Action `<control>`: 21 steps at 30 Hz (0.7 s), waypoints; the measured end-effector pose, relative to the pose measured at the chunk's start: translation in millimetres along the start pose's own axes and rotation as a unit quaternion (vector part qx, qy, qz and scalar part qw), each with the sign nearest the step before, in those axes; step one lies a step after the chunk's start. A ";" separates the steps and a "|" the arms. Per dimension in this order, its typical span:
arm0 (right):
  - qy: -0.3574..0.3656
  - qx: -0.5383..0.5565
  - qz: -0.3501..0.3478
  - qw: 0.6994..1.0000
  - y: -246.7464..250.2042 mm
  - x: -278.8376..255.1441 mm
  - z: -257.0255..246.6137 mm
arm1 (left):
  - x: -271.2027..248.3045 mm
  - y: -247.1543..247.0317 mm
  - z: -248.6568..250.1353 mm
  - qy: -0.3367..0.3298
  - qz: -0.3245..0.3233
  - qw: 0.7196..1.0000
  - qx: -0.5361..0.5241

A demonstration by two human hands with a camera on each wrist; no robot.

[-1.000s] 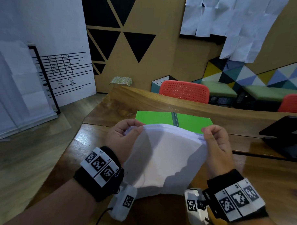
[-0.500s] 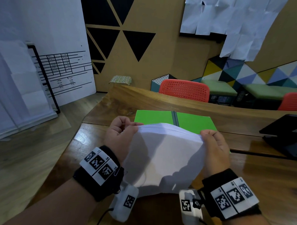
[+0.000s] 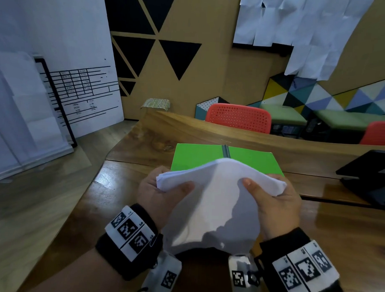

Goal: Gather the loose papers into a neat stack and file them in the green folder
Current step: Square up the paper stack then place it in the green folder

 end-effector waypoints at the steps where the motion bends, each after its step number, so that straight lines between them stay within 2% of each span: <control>1: 0.017 0.008 0.002 1.000 -0.6 -3.2 -4.2 | -2.4 0.4 2.4 -0.018 0.004 1.000 -0.013; 5: 0.028 -0.023 -0.008 0.999 -2.9 -10.4 -2.3 | -4.9 -2.4 1.5 -0.039 0.000 0.999 -0.011; 8: 0.032 -0.028 -0.015 0.999 -2.1 -10.1 -0.2 | 0.5 4.5 2.0 -0.024 0.038 0.999 -0.013; 12: 0.045 -0.046 -0.041 0.997 -2.6 -8.4 -7.2 | 11.7 10.8 -1.5 0.020 0.074 0.994 -0.081; 15: 0.032 -0.039 -0.059 0.997 -3.2 -7.2 -6.5 | 15.3 10.4 -0.1 0.027 0.058 0.996 -0.062; 18: 0.003 -0.028 -0.070 0.997 -1.6 -4.5 2.6 | 18.0 7.6 -3.2 -0.008 0.003 0.995 -0.097; 19: -0.011 -0.029 -0.071 0.997 -2.3 -4.7 5.3 | 16.9 5.3 -5.6 -0.025 -0.018 0.997 -0.070; 21: -0.023 -0.048 -0.067 0.996 -3.9 -5.3 8.3 | 9.0 2.1 -7.4 -0.039 -0.018 0.999 0.013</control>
Point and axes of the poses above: each hand's wrist, its own x-axis towards the middle knuckle, its own y-axis out of the back of the hand, z = x × y, the point moved 8 cm from there along x, towards the middle knuckle, and after that the axes turned 11 degrees about x, right-handed, at the moved point
